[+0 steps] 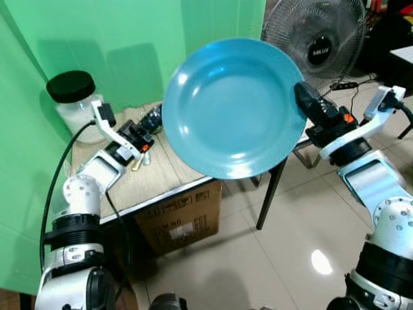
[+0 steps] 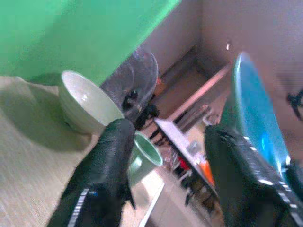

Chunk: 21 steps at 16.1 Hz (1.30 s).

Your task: Setting the table

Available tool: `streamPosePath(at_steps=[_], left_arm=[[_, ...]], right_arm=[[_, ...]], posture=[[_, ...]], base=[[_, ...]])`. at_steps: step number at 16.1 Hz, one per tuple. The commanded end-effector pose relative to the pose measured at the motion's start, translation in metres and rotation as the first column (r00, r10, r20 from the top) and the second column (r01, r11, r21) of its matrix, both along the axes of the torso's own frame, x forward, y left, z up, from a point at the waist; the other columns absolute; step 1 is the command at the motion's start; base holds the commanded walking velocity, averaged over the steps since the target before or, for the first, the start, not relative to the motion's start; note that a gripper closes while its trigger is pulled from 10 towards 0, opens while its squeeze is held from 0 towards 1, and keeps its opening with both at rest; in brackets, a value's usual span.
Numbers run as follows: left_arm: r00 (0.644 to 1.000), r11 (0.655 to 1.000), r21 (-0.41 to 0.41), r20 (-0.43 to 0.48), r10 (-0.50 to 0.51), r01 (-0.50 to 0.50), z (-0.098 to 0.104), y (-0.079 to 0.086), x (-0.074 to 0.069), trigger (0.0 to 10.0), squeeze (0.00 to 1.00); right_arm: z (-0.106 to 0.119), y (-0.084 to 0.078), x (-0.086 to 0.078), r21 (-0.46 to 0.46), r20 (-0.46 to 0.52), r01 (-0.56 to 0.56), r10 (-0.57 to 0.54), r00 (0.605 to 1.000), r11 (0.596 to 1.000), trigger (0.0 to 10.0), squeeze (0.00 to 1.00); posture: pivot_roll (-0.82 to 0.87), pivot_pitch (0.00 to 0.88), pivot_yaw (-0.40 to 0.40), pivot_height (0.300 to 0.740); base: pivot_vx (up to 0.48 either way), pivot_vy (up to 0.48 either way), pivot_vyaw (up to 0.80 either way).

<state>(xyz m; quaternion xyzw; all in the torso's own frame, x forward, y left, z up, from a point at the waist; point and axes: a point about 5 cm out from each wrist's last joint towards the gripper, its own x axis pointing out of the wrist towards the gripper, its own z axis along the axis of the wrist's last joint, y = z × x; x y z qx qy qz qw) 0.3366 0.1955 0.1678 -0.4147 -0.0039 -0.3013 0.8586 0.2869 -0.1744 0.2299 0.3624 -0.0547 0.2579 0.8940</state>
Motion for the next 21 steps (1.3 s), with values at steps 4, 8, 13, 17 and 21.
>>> streamPosePath(at_steps=[4, 8, 13, 17, 21], left_arm=[[0.998, 0.994, -0.097, 0.033, 0.049, -0.046, 0.010, 0.025, -0.010, 10.0, 1.00], [0.997, 0.994, -0.089, 0.042, -0.059, 0.063, 0.009, 0.006, -0.014, 10.0, 1.00], [0.958, 0.957, 0.059, 0.018, -0.285, 0.283, -0.005, -0.042, -0.026, 10.0, 0.00], [0.964, 0.966, 0.030, 0.060, -0.259, 0.257, 0.003, -0.039, -0.023, 0.0, 0.00], [0.957, 0.961, 0.016, 0.082, -0.277, 0.277, 0.007, -0.041, -0.027, 0.0, 0.00]], right_arm=[[0.007, 0.001, 0.002, 0.023, 0.036, -0.017, 0.016, 0.999, 1.000, 0.0, 0.00], [0.007, 0.009, 0.004, 0.042, 0.036, -0.046, 0.044, 0.998, 0.998, 0.0, 0.00], [0.004, 0.015, 0.004, 0.063, 0.031, -0.056, 0.055, 0.998, 0.996, 0.0, 0.00], [0.003, 0.016, 0.002, 0.073, 0.027, -0.064, 0.062, 0.998, 0.995, 0.0, 0.00], [0.003, 0.018, -0.003, 0.073, 0.031, -0.075, 0.073, 0.997, 0.995, 0.0, 0.00]], posture=[[0.02, 0.000, 0.078, 0.740], [0.03, 0.000, 0.072, 0.740], [0.02, 0.000, 0.082, 0.740], [0.02, 0.000, 0.067, 0.740], [0.01, 0.000, 0.075, 0.740]], base=[[0.000, 0.000, 0.00], [0.000, 0.000, 0.00], [0.000, 0.000, 0.00], [0.000, 0.000, 0.00], [0.000, 0.000, 0.00]])
